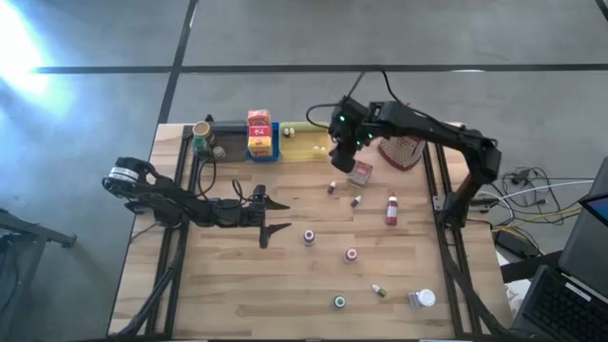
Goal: Pick & Place Kitchen Items
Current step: Put the small green food coloring bottle into the yellow bin
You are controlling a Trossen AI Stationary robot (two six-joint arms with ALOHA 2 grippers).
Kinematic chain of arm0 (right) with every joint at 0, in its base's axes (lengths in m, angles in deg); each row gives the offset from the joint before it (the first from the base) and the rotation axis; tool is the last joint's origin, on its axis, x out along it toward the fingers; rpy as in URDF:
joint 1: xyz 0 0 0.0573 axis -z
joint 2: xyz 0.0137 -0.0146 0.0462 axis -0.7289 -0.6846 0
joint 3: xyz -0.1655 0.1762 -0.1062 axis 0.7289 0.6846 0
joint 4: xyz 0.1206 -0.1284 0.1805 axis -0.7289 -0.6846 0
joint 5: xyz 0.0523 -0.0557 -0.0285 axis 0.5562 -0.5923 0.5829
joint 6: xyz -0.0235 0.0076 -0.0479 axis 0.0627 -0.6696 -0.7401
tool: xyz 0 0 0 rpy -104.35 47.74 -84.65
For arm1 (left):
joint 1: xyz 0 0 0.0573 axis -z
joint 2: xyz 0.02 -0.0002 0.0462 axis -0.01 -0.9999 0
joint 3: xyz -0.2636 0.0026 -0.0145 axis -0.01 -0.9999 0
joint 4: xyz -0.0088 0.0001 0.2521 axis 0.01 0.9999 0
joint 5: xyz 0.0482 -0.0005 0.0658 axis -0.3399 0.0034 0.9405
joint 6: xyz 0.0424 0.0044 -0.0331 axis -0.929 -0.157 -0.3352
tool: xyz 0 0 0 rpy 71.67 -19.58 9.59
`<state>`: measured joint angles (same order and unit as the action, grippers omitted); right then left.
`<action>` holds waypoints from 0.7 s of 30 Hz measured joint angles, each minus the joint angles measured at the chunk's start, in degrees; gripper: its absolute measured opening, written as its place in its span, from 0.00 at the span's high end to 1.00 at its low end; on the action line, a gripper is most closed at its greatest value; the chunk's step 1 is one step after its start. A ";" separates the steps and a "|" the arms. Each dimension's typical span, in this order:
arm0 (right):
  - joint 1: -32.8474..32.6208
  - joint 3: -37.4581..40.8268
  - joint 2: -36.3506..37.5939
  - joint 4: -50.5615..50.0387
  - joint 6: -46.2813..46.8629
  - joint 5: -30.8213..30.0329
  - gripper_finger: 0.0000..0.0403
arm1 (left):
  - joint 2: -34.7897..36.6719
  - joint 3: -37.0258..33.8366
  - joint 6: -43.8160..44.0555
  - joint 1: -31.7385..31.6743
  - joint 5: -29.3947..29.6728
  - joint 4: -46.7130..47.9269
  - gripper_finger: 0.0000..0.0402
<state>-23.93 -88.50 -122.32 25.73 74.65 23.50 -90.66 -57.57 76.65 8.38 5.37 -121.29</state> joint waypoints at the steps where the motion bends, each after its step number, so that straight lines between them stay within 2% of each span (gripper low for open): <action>1: 0.66 -1.43 -1.35 -0.56 -0.92 0.72 0.80 | 0.00 0.00 0.00 0.00 0.00 0.04 0.38; 12: 6.50 -23.66 -18.79 -9.17 -10.76 2.41 0.83 | 0.00 0.02 0.00 0.00 -0.04 0.60 0.38; 16: 8.44 -32.00 -25.19 -12.88 -12.64 2.51 0.81 | 0.00 0.02 -0.01 0.00 -0.03 1.01 0.38; 19: 10.06 -37.43 -29.65 -15.40 -13.45 2.66 0.80 | 0.00 0.02 0.00 0.00 -0.04 1.05 0.38; 21: 11.09 -38.17 -31.41 -15.24 -14.06 2.69 0.80 | 0.00 0.02 0.00 0.00 -0.04 1.07 0.38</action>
<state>-12.84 -126.67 -153.73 10.49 60.59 26.19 -90.66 -57.55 76.65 8.38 5.33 -120.22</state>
